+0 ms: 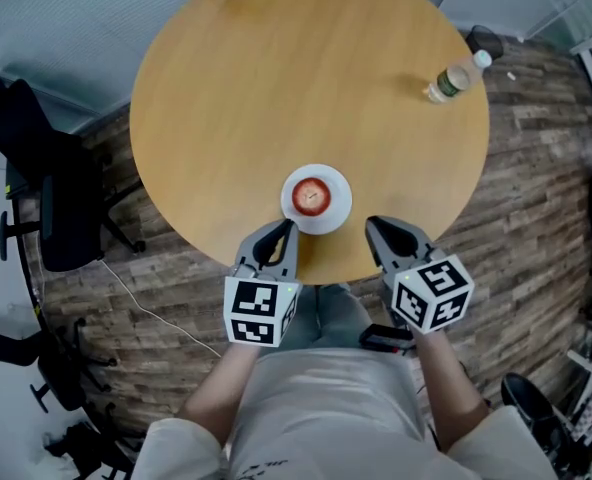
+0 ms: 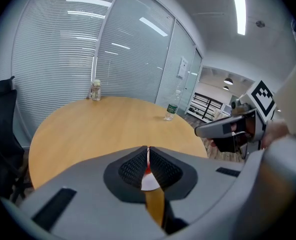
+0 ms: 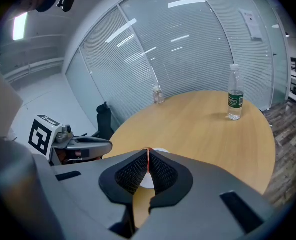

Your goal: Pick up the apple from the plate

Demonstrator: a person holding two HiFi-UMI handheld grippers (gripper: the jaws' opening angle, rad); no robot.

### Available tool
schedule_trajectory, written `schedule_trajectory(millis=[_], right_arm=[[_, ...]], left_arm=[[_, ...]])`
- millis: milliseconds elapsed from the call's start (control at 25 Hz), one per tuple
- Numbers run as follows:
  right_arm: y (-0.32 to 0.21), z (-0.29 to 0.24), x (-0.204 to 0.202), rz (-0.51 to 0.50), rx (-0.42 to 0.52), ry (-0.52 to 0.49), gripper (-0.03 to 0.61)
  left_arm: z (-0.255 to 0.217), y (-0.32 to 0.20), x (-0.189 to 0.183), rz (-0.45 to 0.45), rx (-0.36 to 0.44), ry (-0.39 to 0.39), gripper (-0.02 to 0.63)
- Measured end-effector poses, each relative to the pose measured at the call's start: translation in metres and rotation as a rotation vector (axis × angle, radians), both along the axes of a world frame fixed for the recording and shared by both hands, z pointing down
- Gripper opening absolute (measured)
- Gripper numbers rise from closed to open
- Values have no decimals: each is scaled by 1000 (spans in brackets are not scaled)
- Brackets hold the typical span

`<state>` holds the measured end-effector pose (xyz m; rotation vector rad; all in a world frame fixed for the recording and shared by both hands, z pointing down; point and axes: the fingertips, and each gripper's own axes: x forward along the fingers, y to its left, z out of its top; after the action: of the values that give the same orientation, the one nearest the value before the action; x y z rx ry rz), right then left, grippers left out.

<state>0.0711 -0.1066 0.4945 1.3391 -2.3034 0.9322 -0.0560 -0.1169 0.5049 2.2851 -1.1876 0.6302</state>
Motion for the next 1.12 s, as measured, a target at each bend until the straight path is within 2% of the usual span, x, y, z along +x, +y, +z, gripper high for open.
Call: schedule_trajectory(millis=[200, 600, 760, 1120], right_arm=[[-1, 11, -2, 0, -22, -3, 32], [-6, 25, 3, 11, -59, -5, 32], [-6, 32, 4, 18, -76, -7, 31], [-7, 42, 5, 32, -106, -14, 32]], left_arm=[[17, -4, 6, 26, -34, 9, 114], [51, -16, 22, 97, -85, -16, 282], [68, -17, 30, 119, -134, -21, 340], [92, -31, 38, 139, -136, -98, 396]])
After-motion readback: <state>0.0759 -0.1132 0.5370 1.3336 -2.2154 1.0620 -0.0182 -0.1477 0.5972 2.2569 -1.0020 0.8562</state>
